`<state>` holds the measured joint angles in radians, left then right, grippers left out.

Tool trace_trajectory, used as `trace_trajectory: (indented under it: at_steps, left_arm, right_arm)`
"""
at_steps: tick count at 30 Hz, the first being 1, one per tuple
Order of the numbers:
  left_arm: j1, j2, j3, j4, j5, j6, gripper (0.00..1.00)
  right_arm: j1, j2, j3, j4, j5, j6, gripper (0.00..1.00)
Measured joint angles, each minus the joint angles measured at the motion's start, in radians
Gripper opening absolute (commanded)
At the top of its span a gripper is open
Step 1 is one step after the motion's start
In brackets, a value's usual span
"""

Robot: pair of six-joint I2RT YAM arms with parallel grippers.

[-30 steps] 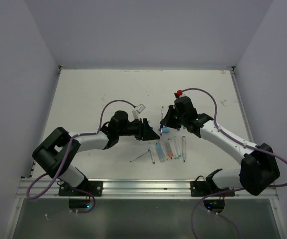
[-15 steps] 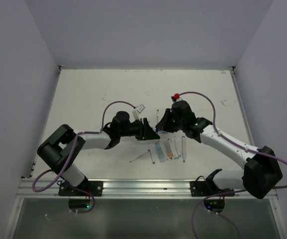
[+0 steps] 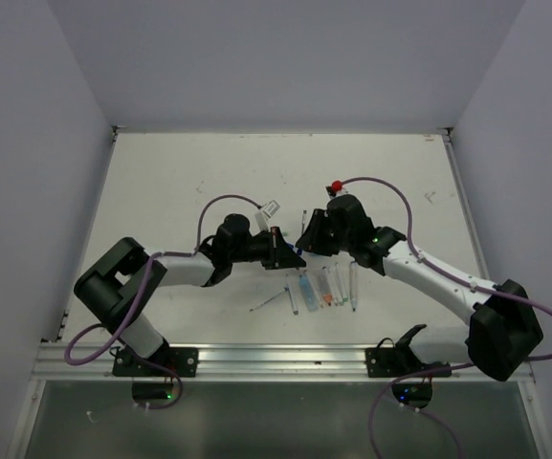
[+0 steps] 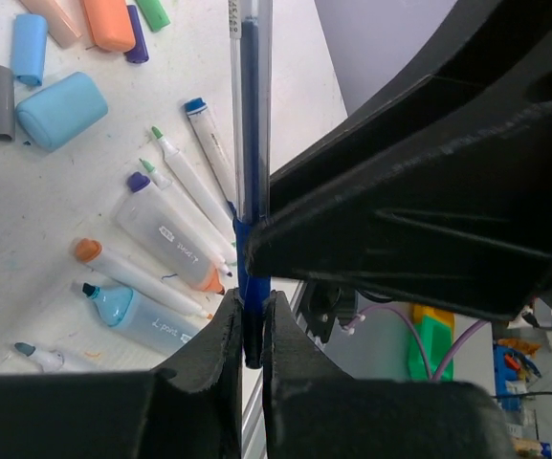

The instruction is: Open the pen caps

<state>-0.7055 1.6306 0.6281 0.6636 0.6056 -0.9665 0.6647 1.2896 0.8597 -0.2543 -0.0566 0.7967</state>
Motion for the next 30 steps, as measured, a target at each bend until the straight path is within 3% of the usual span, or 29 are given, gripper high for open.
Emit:
trace_trajectory:
  at_steps: [2,5,6,9,16,23,26,30]
  left_arm:
    - [0.000,0.000,-0.002,0.000,0.000,0.001,0.00]
    - [0.000,0.000,-0.004,-0.001,0.000,0.005,0.00]
    - [0.000,0.000,-0.004,-0.001,0.000,0.007,0.00]
    - [-0.002,0.000,-0.005,-0.014,-0.006,0.010,0.00]
    - [-0.004,-0.018,-0.017,-0.052,-0.049,0.043,0.00]
    - [-0.075,-0.292,-0.085,-0.148,-0.415,0.162,0.00]
    - [-0.093,-0.404,-0.143,-0.148,-0.499,0.196,0.00]
    - [-0.095,-0.486,-0.229,-0.130,-0.520,0.219,0.00]
  right_arm:
    - [0.003,0.005,0.002,0.001,-0.006,-0.005,0.37]
    - [0.003,0.044,0.010,0.010,-0.020,-0.013,0.34]
    - [0.005,0.060,0.011,0.014,-0.025,-0.013,0.31]
    - [0.013,0.102,0.014,0.033,-0.041,-0.015,0.00]
    - [0.035,0.142,0.058,-0.005,0.030,-0.013,0.00]
    - [0.106,0.223,0.344,-0.222,0.187,-0.024,0.00]
    - [0.118,0.230,0.388,-0.224,0.119,-0.051,0.00]
    - [0.083,0.257,0.357,-0.146,-0.098,-0.068,0.00]
